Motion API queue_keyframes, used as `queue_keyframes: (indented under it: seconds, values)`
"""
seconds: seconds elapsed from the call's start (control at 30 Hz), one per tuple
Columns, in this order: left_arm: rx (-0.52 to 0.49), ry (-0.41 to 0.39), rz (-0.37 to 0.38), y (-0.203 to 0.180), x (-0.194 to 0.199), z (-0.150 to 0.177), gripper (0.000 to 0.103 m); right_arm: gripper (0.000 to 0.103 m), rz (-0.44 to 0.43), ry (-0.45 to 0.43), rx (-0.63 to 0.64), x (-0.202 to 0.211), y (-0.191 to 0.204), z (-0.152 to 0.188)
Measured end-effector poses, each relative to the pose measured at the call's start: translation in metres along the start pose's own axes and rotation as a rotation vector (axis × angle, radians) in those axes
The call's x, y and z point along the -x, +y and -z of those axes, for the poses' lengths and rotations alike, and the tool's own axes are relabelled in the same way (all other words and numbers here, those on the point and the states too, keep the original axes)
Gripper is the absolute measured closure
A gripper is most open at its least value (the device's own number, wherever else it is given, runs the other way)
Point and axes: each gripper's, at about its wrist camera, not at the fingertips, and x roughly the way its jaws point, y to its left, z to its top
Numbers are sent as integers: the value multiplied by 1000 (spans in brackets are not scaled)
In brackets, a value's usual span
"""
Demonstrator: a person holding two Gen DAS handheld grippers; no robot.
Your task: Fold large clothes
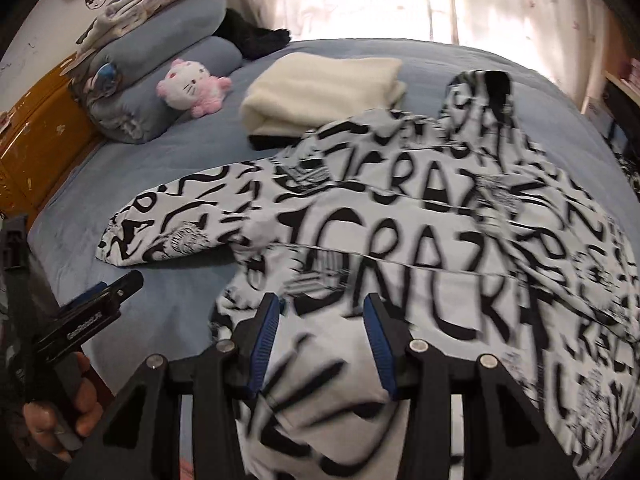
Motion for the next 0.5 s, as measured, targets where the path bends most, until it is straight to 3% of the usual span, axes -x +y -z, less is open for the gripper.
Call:
queue_keyframes:
  seconds: [0.27, 0.37, 0.5]
  values:
    - [303, 80, 157, 83, -61, -18, 24, 59, -52, 40, 15, -49, 35, -21]
    - [400, 52, 205, 107, -75, -25, 24, 59, -65, 60, 25, -65, 43, -22]
    - [477, -1, 186, 127, -87, -38, 24, 59, -69, 95, 23, -82, 47, -21]
